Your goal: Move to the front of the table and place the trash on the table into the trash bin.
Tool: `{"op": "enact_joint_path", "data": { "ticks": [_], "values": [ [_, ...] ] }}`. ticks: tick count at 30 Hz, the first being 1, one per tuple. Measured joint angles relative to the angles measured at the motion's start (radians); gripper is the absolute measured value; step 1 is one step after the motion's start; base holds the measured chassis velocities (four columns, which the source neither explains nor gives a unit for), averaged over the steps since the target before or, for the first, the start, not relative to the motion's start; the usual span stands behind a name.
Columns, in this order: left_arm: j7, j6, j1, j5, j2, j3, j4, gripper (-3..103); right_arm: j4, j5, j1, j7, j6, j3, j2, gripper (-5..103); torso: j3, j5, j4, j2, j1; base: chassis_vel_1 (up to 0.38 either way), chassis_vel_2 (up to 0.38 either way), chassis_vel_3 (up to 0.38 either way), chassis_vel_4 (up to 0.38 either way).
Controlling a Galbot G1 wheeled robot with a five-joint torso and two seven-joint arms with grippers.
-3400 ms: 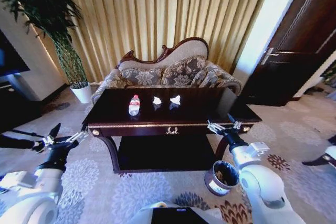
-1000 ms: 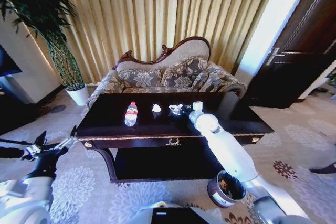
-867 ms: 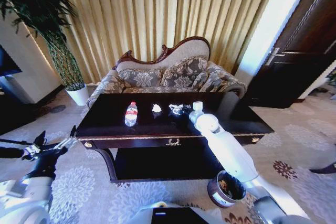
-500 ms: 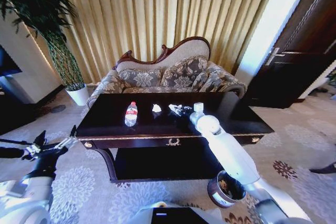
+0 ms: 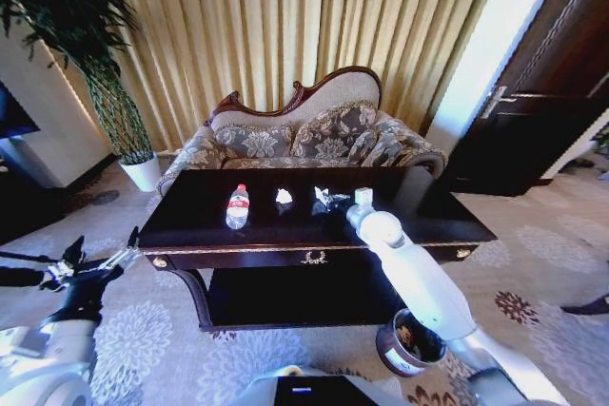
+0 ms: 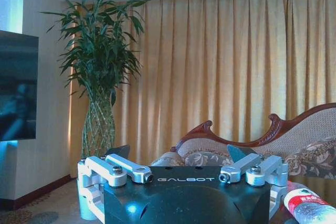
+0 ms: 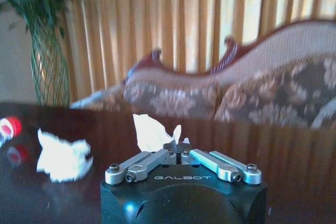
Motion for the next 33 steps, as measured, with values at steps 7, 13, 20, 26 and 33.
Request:
{"op": "enact_joint_path", "data": {
  "ticks": [7, 13, 20, 26, 33],
  "values": [
    [-0.001, 0.000, -0.001, 0.001, 0.007, 0.012, 0.000, 100, 0.076, -0.042, -0.068, 0.025, 0.096, 0.065, 0.002, 0, 0.000, 0.0000, 0.0000, 0.000, 0.000, 0.000, 0.000, 0.000, 0.000],
    [-0.005, -0.003, -0.006, 0.001, 0.023, 0.020, 0.000, 100, 0.162, -0.056, -0.158, 0.031, 0.107, 0.162, -0.014, 0, 0.000, -0.0001, -0.0001, 0.000, 0.000, 0.000, 0.000, 0.000, 0.000],
    [-0.008, -0.006, -0.031, -0.002, 0.016, 0.028, 0.000, 100, 0.246, -0.063, -0.321, 0.026, 0.136, 0.318, -0.032, 0, 0.000, 0.0002, -0.0001, 0.000, 0.000, 0.000, 0.000, 0.000, 0.000],
    [-0.009, -0.006, -0.042, -0.023, 0.026, 0.035, 0.002, 100, 0.298, -0.066, -0.438, 0.026, 0.183, 0.406, -0.028, 0, 0.000, 0.0001, -0.0005, 0.000, 0.000, 0.000, 0.000, 0.000, 0.000],
    [-0.002, -0.007, -0.040, -0.026, 0.035, 0.058, 0.010, 100, 0.363, -0.090, -0.534, 0.026, 0.221, 0.451, 0.007, 0, 0.000, 0.0000, -0.0001, 0.000, 0.000, 0.000, 0.000, 0.000, 0.000]
  ]
}}
